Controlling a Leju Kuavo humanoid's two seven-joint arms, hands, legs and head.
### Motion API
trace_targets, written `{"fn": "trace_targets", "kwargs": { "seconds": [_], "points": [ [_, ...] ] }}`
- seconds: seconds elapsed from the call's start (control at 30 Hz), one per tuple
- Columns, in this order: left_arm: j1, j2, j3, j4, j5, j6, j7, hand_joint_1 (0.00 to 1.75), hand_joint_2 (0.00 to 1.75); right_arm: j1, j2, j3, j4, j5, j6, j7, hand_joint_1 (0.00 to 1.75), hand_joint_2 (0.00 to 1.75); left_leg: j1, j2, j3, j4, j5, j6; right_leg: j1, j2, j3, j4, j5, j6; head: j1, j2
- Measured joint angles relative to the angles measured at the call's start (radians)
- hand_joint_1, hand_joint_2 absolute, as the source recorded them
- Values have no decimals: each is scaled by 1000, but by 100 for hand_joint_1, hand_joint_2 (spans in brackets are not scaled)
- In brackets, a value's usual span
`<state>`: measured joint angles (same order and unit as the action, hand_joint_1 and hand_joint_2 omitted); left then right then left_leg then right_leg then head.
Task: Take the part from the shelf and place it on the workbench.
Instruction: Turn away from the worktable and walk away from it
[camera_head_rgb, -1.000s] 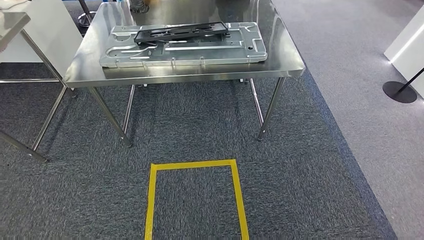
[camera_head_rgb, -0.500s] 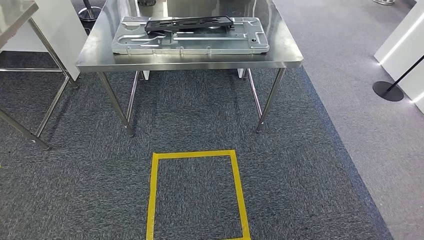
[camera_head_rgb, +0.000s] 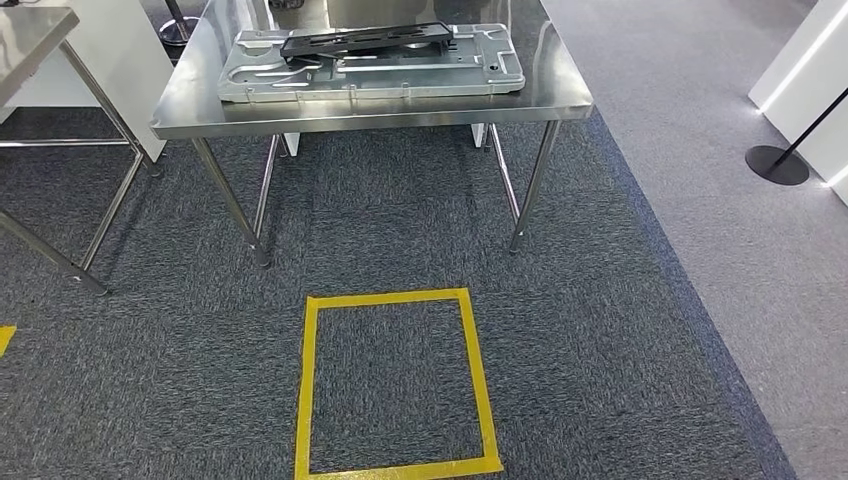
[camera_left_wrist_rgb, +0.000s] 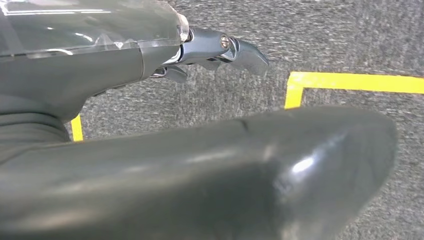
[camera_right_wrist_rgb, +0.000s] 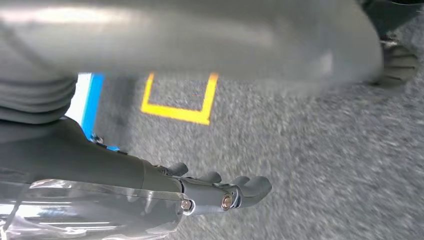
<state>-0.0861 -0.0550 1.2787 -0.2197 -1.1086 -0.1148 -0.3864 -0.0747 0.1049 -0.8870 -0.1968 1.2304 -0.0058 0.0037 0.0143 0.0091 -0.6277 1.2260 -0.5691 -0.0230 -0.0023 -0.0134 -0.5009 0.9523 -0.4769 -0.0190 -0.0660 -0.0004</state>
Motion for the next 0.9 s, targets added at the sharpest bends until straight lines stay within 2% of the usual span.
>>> {"fn": "trace_targets", "kwargs": {
  "seconds": [0.07,0.1,0.13,0.23,0.27,0.33,0.4,0.43,0.47,0.5,0.53,0.57,0.6,0.63,0.67,0.73,0.87,0.9],
  "points": [
    [-1,0,0,0,1,0,2,0,0,0,0,-8,0,-1,0,11,0,175,5,0,83,-135,50,-2,-2,1,-11,17,-3,8,0,0],
    [-1,0,0,0,1,0,2,0,0,0,0,-11,0,-1,-1,14,0,175,4,-1,112,-187,64,3,-2,1,-17,25,-5,14,0,0],
    [-1,0,0,0,1,1,3,0,0,0,0,-14,0,-1,-3,16,0,175,3,-3,127,-217,66,9,-1,2,-22,32,-6,19,0,0],
    [0,0,0,0,2,2,6,0,0,-1,-2,-21,0,-4,-9,14,0,175,1,-5,120,-227,64,33,-1,3,-30,43,-5,38,0,0],
    [0,0,0,0,2,2,6,0,0,-1,-3,-23,0,-5,-11,11,0,175,2,-5,118,-228,68,40,-2,4,-36,55,-15,44,0,0],
    [-1,0,0,0,2,3,7,0,0,-1,-5,-27,0,-9,-14,6,0,175,4,-3,112,-231,75,52,-6,7,-74,138,-68,55,0,0],
    [0,0,1,0,2,4,8,0,0,1,-5,-29,0,-11,-14,4,0,175,1,-2,103,-231,79,57,-8,8,-139,274,-134,61,0,0],
    [0,0,1,0,2,4,8,0,0,2,-5,-30,0,-11,-14,4,0,175,0,-2,101,-230,80,58,-9,8,-161,322,-149,63,0,0],
    [1,0,1,0,2,4,8,0,0,3,-6,-30,0,-12,-14,4,0,175,-1,-2,99,-230,81,59,-10,8,-165,333,-142,62,0,0],
    [1,0,1,0,2,4,10,0,44,4,-6,-30,0,-12,-15,4,0,175,-2,-3,99,-229,82,58,-10,9,-149,303,-117,59,0,0],
    [2,-1,2,0,2,4,11,0,87,5,-7,-30,0,-12,-17,4,0,175,-3,-3,101,-229,82,58,-11,9,-115,238,-80,59,0,0],
    [1,-1,2,0,3,5,13,0,131,5,-8,-30,0,-11,-20,5,0,131,-3,-3,102,-227,82,57,-12,9,-74,158,-47,62,0,0],
    [0,0,2,0,3,6,14,0,175,5,-8,-31,0,-11,-24,7,0,87,-6,-4,101,-225,81,56,-13,10,-43,94,-27,66,0,0],
    [-1,2,2,0,3,9,15,0,175,4,-7,-31,1,-12,-27,8,0,87,-9,-4,100,-224,81,54,-13,11,-24,52,-17,64,0,0],
    [-1,3,2,0,3,13,15,0,175,4,-6,-32,1,-14,-29,7,0,87,-12,-5,98,-222,80,52,-13,12,-18,36,-16,62,0,0],
    [-1,5,3,0,8,19,17,0,175,4,-5,-37,2,-19,-31,2,0,175,-15,-5,95,-222,82,47,-9,14,-23,36,-11,48,0,0],
    [2,5,-10,0,44,20,30,0,175,7,-9,-32,1,-45,-29,0,0,175,-11,-5,95,-223,84,41,-3,14,-25,37,-9,43,0,0],
    [5,5,-23,0,60,20,36,0,131,9,-10,-23,0,-61,-29,0,0,175,-10,-5,95,-223,84,39,-3,14,-25,38,-9,42,0,0]
  ]
}}
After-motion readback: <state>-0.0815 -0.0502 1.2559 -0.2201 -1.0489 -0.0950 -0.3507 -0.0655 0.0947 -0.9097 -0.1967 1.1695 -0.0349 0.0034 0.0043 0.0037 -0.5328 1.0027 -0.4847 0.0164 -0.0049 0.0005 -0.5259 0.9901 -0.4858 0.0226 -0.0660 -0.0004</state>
